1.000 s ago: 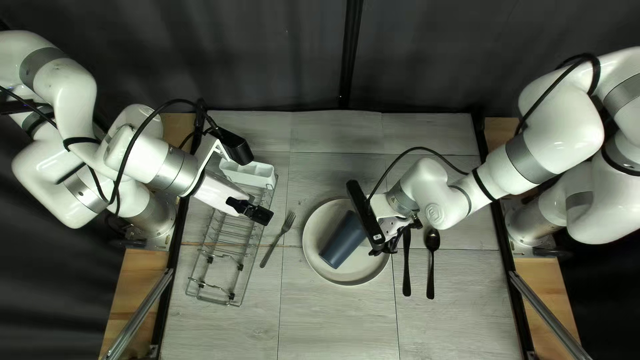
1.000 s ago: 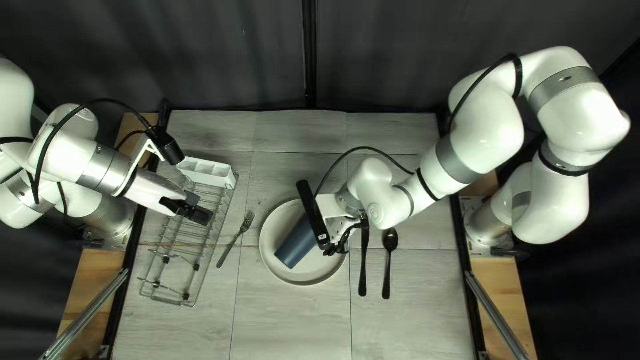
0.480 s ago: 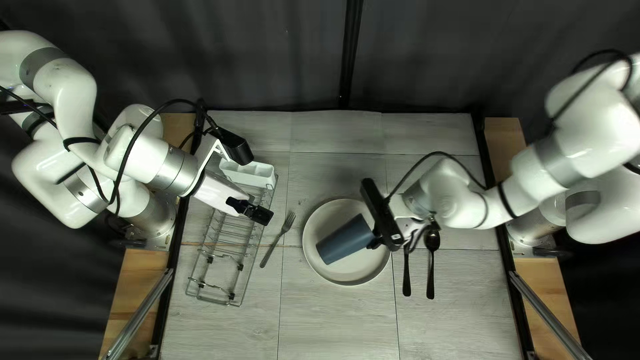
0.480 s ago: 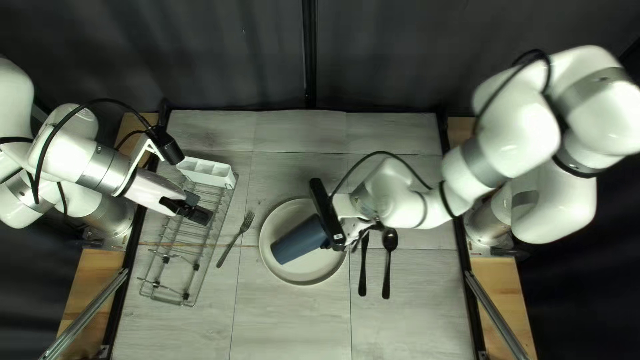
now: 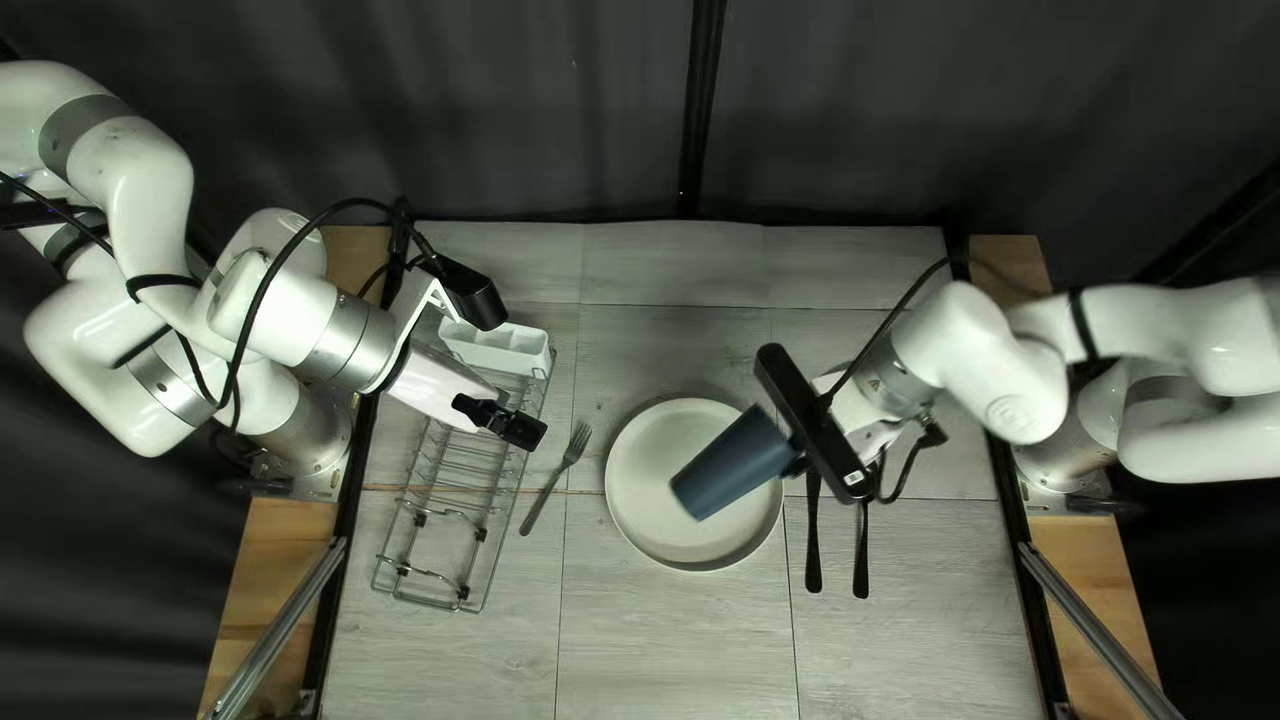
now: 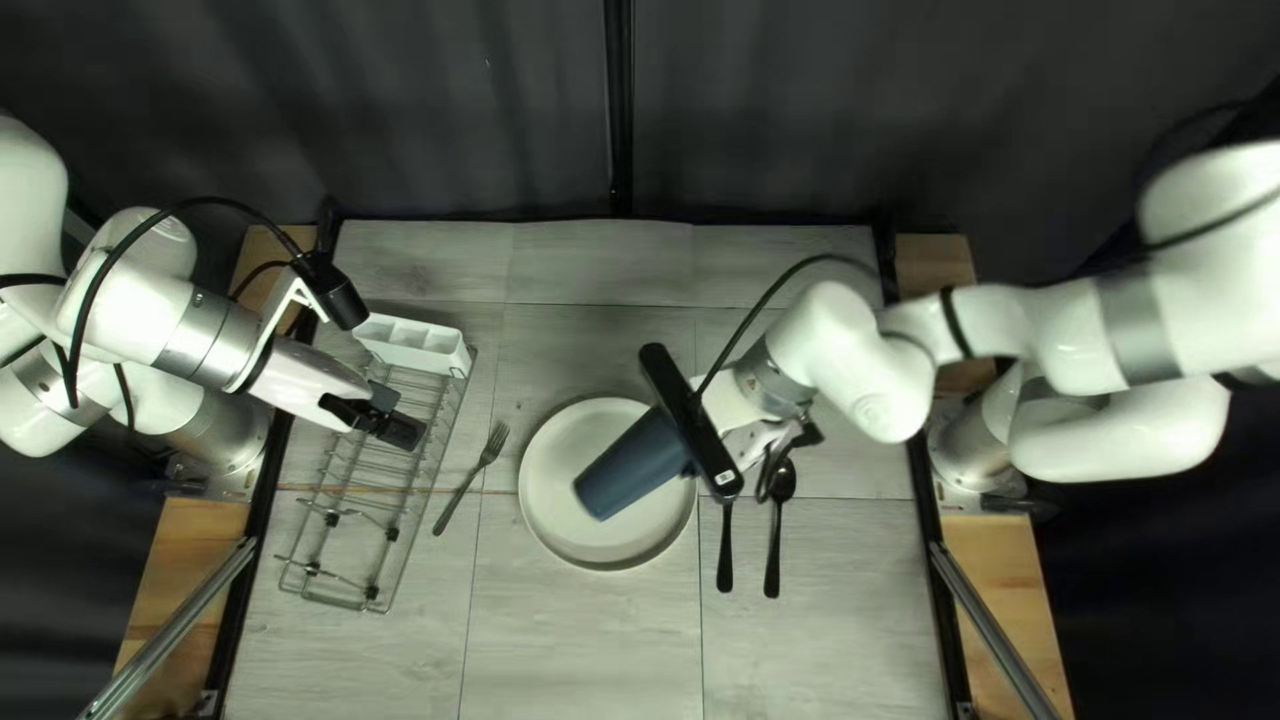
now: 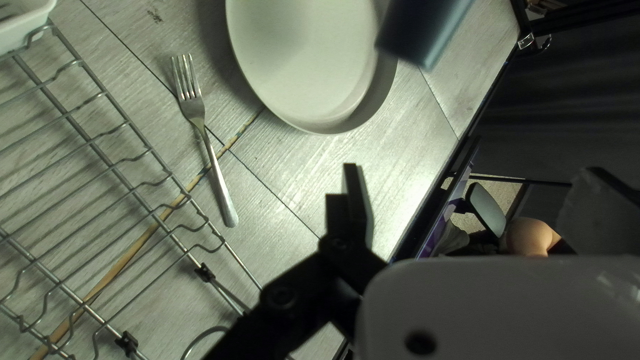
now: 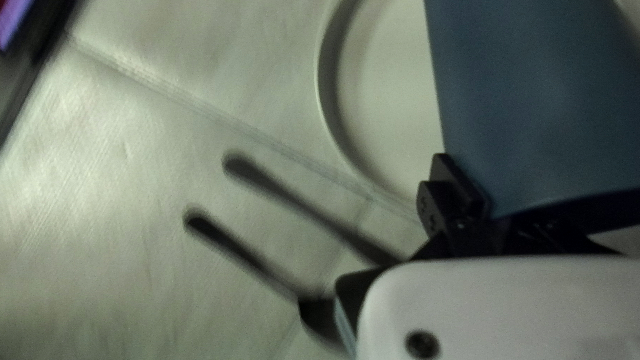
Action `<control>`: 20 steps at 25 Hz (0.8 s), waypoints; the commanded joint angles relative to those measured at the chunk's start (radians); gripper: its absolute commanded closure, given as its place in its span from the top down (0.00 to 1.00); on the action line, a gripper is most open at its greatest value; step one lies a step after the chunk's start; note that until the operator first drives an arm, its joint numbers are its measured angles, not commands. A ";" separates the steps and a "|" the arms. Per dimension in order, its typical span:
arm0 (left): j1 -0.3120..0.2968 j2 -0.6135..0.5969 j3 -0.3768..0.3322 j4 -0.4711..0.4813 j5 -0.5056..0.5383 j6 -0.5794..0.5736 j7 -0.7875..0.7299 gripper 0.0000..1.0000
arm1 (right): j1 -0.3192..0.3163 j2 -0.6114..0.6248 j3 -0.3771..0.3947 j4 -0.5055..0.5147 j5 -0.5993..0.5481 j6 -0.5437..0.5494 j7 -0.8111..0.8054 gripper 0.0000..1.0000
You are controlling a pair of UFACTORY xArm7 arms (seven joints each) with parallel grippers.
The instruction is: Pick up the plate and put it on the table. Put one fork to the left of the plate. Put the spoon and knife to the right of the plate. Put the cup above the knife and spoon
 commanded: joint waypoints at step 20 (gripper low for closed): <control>0.000 0.000 0.000 0.000 0.000 0.000 0.000 1.00 | -0.327 0.685 0.118 0.608 -0.895 0.726 0.582 0.00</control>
